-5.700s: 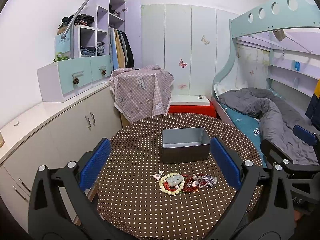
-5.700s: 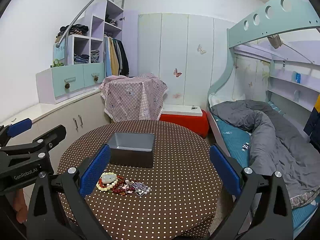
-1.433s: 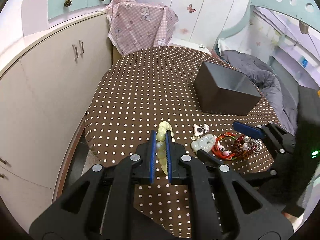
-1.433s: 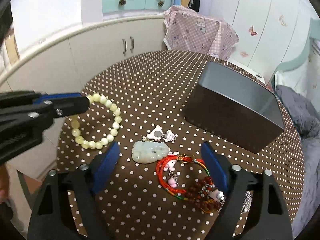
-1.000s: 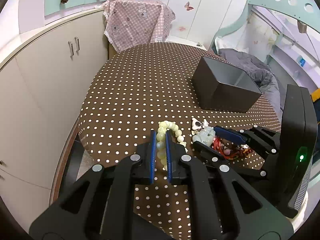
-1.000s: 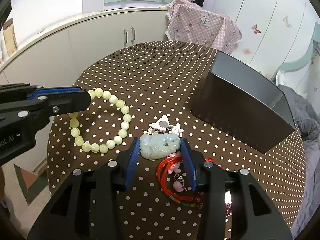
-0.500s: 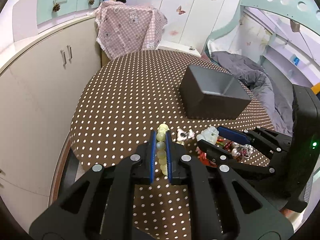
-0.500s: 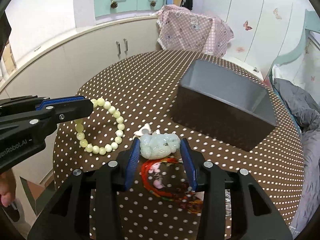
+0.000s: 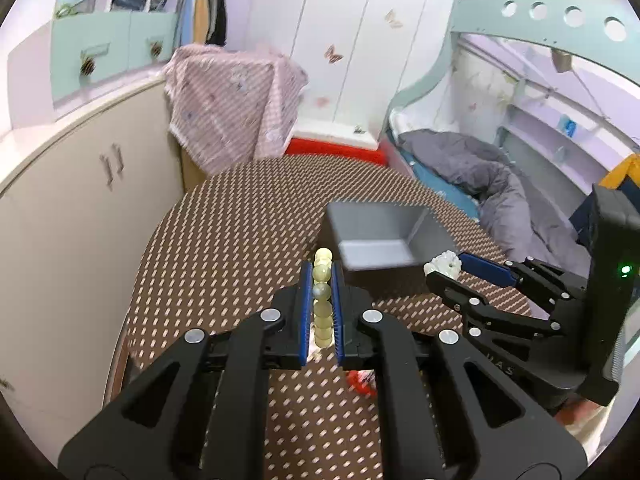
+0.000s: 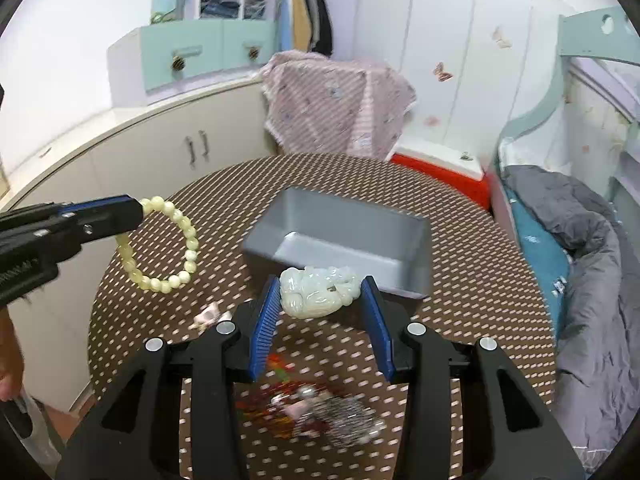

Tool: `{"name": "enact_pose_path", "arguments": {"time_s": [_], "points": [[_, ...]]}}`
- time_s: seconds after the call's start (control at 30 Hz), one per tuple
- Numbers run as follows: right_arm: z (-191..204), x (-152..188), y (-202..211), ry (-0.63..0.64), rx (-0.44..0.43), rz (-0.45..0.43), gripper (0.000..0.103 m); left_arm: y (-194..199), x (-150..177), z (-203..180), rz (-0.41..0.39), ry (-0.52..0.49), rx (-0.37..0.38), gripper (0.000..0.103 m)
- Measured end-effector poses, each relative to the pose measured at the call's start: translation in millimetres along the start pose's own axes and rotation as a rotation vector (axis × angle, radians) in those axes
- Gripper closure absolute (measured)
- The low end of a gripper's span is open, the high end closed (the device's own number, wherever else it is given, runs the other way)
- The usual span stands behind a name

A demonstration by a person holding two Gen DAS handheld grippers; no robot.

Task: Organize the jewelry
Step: 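Carry the bracelet and jade pendant over the grey metal box with both tools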

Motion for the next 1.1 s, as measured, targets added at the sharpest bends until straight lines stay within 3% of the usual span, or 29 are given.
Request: {"name": "enact_pose_path", "arguments": {"time_s": [0.27, 0.5, 0.77, 1.03, 1.07, 1.1], "points": [[-35, -14, 2, -0.032, 0.044, -0.034, 0.064, -13, -29, -46, -0.039, -0.047, 0.068, 0.094], [-59, -16, -13, -0.064, 0.041, -0.019, 0.064, -51, -36, -74, 0.017, -0.063, 0.097, 0.094], [-73, -12, -29, -0.086, 0.018, 0.017, 0.064, -88, -32, -82, 0.078, -0.092, 0.055, 0.093], [-72, -15, -37, -0.075, -0.02, 0.029, 0.064, -98, -30, -72, 0.107, -0.113, 0.021, 0.093], [-70, -15, -38, -0.07, -0.024, 0.032, 0.064, -98, -30, -71, 0.105, -0.117, 0.018, 0.091], [-70, -16, -40, -0.069, -0.03, 0.036, 0.064, -97, -30, -70, 0.104, -0.123, 0.017, 0.077]]}}
Point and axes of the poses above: each gripper's, at about its wrist camera, not at the fingertips, and y roughly against the way its jaws point, z to its left, x to its underside, the point moved 8 cm from there along -y, roughly the way its jaws point, and after that the axes turned 15 degrees about -x, right-handed, at the moved point
